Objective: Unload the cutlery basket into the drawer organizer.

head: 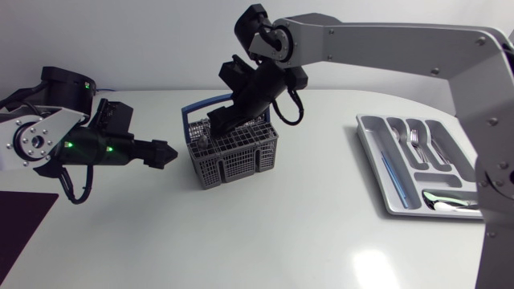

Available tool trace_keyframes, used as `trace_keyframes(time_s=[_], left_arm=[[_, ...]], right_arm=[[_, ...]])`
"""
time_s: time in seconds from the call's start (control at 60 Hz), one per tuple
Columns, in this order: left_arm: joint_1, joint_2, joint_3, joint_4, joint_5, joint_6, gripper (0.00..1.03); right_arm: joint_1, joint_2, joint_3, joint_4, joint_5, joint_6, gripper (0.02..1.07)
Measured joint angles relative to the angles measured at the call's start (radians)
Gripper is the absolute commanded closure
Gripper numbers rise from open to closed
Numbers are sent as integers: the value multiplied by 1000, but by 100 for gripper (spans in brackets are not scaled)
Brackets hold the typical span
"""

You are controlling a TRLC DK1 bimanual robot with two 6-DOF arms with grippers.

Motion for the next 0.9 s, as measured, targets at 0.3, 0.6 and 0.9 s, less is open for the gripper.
trace_keyframes(time_s=[0.3, 0.6, 0.9], left_arm=[[42, 0, -15, -1, 49, 53, 4], [101, 3, -16, -1, 83, 90, 4], [126, 33, -17, 3, 98, 115, 4]], right_arm=[[19, 104, 153, -56, -53, 2, 22], [26, 187, 241, -75, -69, 2, 50], [42, 236, 291, -97, -72, 2, 71]])
